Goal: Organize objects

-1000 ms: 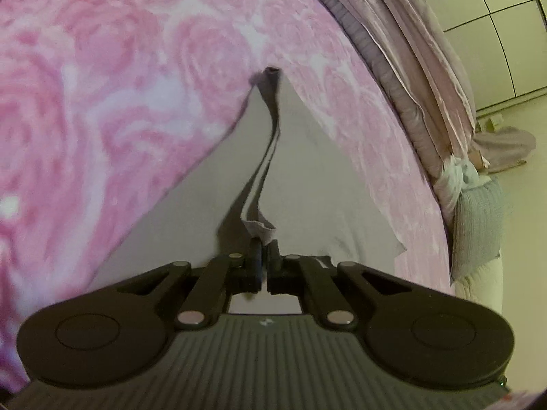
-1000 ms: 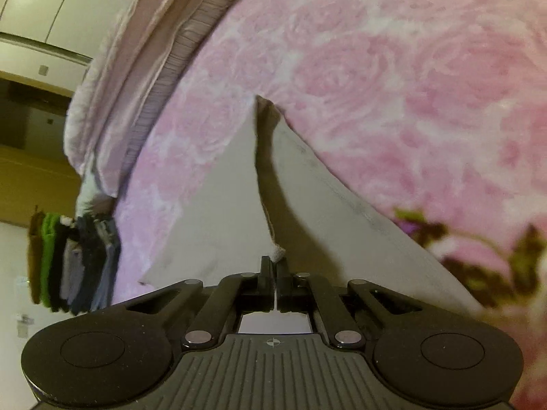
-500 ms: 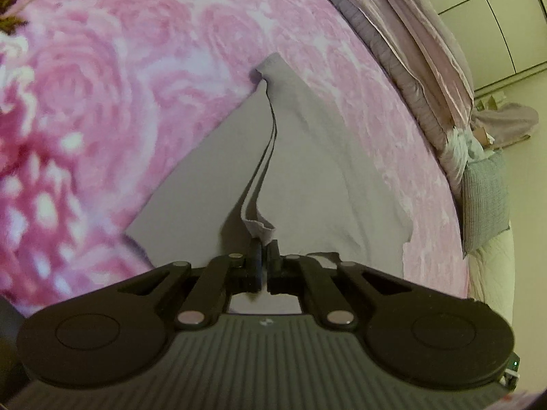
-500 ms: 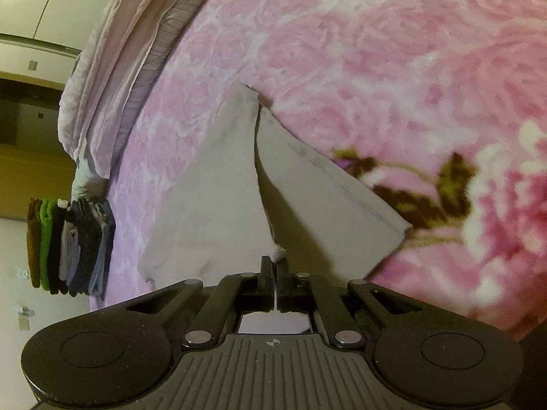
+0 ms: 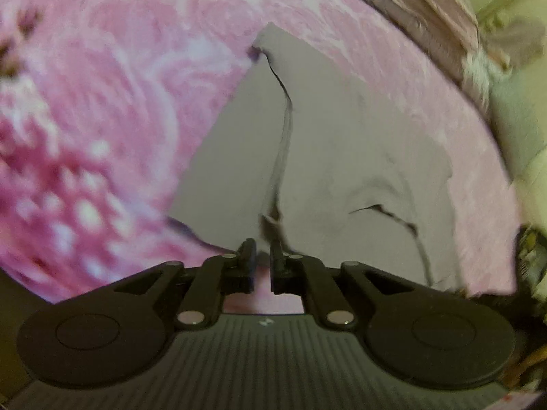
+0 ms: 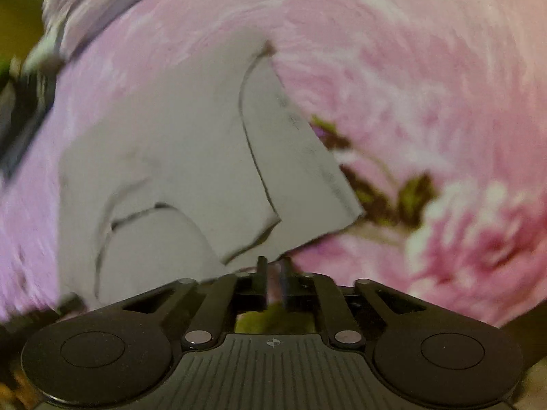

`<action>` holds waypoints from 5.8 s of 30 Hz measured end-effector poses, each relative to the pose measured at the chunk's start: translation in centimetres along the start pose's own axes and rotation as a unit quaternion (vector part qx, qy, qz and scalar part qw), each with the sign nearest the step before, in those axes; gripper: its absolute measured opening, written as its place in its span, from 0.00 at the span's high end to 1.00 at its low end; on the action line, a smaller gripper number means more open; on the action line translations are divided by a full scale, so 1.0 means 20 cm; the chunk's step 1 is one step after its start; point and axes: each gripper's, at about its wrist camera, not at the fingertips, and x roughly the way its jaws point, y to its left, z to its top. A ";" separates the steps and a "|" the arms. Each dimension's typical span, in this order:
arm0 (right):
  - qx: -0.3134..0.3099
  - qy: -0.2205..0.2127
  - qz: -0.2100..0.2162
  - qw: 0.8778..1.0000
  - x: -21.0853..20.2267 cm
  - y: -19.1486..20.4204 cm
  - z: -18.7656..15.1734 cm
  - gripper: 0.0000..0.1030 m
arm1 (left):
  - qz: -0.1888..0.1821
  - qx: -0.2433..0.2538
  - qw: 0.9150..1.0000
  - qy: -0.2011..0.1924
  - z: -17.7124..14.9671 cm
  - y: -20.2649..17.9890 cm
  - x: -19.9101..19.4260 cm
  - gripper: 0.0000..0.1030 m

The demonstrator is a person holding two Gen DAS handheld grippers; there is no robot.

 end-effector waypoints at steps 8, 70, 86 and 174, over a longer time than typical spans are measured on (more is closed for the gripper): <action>-0.153 -0.162 -0.017 0.975 -0.03 0.19 0.32 0.82 | 0.001 0.094 0.987 -0.129 0.52 -0.23 0.04 0.96; -0.109 -0.322 -0.001 0.940 -0.49 0.50 -1.13 0.43 | -0.015 0.286 0.942 -0.176 -0.58 -0.24 -0.70 0.68; -0.089 -0.292 0.018 0.952 -0.31 0.34 -0.79 0.43 | 0.009 0.225 0.965 -0.138 -0.29 -0.15 -0.49 0.68; -0.422 -0.203 0.047 0.883 0.20 1.32 -0.85 0.66 | 0.037 0.086 0.989 -0.111 0.14 0.65 -0.32 0.66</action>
